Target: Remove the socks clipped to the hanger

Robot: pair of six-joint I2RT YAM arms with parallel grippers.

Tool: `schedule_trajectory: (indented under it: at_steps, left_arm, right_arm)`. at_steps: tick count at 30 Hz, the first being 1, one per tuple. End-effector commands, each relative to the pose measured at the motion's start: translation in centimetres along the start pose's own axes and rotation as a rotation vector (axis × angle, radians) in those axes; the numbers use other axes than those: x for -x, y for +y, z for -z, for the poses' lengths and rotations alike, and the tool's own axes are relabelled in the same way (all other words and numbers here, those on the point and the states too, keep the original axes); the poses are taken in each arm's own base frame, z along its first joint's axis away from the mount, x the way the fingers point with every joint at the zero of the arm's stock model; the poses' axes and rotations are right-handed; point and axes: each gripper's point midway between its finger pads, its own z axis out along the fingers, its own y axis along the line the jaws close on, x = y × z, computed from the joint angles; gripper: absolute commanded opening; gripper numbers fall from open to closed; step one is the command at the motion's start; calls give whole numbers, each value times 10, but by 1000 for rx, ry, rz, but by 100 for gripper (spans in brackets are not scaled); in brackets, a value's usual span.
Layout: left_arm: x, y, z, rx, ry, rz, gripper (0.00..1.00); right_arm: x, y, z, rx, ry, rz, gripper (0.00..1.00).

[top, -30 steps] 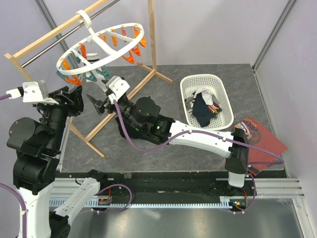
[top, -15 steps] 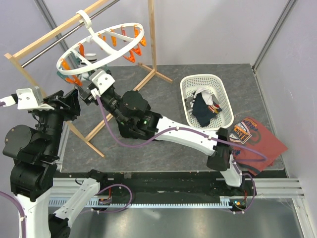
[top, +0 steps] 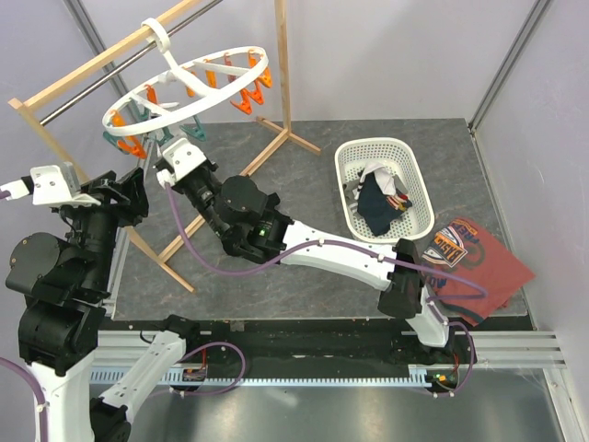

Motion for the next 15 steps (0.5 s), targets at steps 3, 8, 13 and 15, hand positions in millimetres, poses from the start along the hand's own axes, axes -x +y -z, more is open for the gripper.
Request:
schedule_trajectory:
  at_steps: [3,8,13,15]
  left_arm:
    - [12,-2,-4,-32,-32,-136,59]
    - [26,-24,-13,-143,-71,-226,59]
    - [26,-43,-12,-275,-97,-339,59]
    - [26,-46,-9,-306,-116,-404,59]
  right_arm:
    - [39,-63,1,-146,-64,-95,18]
    - [43,-95,4,-193,-67,-148,18]
    - [47,-119,3,-179,-72,-223,19]
    - [38,-132,2,-184,-59,-233,21]
